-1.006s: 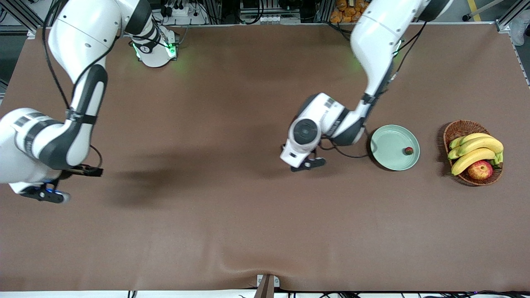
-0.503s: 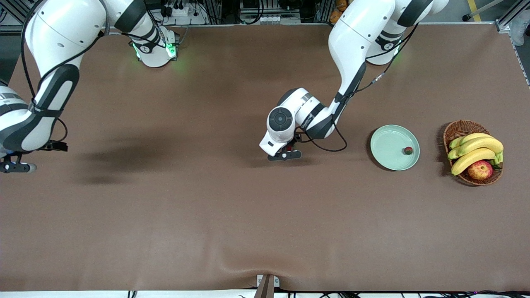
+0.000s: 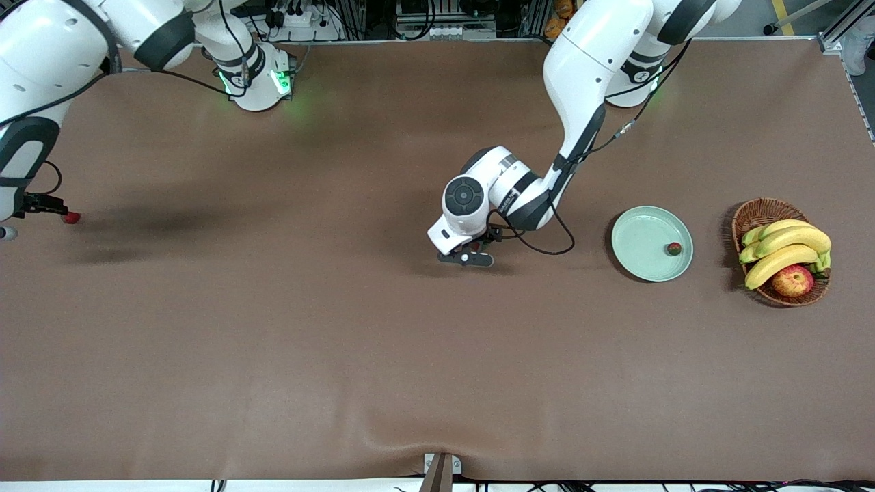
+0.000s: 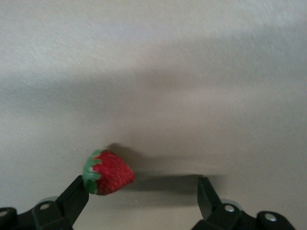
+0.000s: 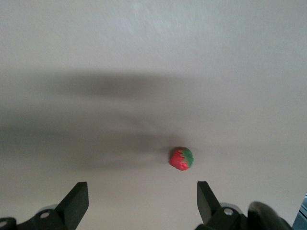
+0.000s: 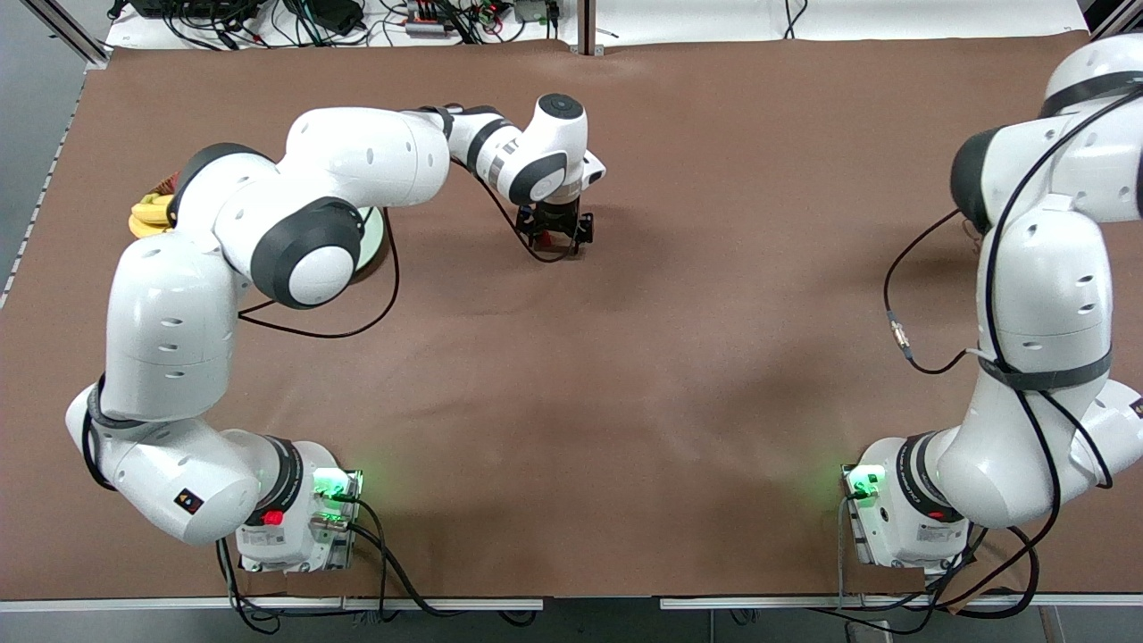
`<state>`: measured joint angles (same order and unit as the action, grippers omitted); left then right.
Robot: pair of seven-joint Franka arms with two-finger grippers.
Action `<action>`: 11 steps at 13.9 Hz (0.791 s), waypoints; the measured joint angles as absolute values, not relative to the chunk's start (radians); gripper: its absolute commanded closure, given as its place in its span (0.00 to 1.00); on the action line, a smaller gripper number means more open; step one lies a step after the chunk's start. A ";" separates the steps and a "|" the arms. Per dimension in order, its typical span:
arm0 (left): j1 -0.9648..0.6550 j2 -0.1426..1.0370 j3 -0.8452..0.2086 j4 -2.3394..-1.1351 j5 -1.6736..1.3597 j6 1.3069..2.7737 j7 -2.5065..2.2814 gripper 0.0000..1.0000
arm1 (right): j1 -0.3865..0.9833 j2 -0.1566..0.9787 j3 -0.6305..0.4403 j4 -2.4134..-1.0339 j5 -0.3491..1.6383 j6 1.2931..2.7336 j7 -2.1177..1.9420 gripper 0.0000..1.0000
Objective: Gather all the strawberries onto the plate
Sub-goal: 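Move the right gripper to the last strawberry while the left gripper reaches mid-table, then grasp the strawberries with the right gripper and the left gripper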
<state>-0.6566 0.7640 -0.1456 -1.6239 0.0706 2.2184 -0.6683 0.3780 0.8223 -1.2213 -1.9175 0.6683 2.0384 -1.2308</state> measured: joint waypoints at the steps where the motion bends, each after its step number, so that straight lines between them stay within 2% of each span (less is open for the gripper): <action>1: -0.664 0.764 -0.146 -1.629 0.072 2.220 -0.671 0.00 | 0.334 0.822 -1.189 -1.918 0.669 2.061 -1.255 0.00; 6: -0.653 0.721 -0.131 -1.679 0.097 2.221 -0.809 0.00 | 0.153 0.823 -1.018 -1.917 0.681 2.195 -1.318 0.00; 9: -0.563 0.663 -0.127 -1.724 0.146 2.221 -0.758 0.00 | 0.080 0.823 -0.950 -1.916 0.701 2.241 -1.361 0.00; 11: -0.536 0.642 -0.129 -1.745 0.147 2.221 -0.736 0.00 | 0.049 0.823 -0.925 -1.916 0.702 2.244 -1.377 0.21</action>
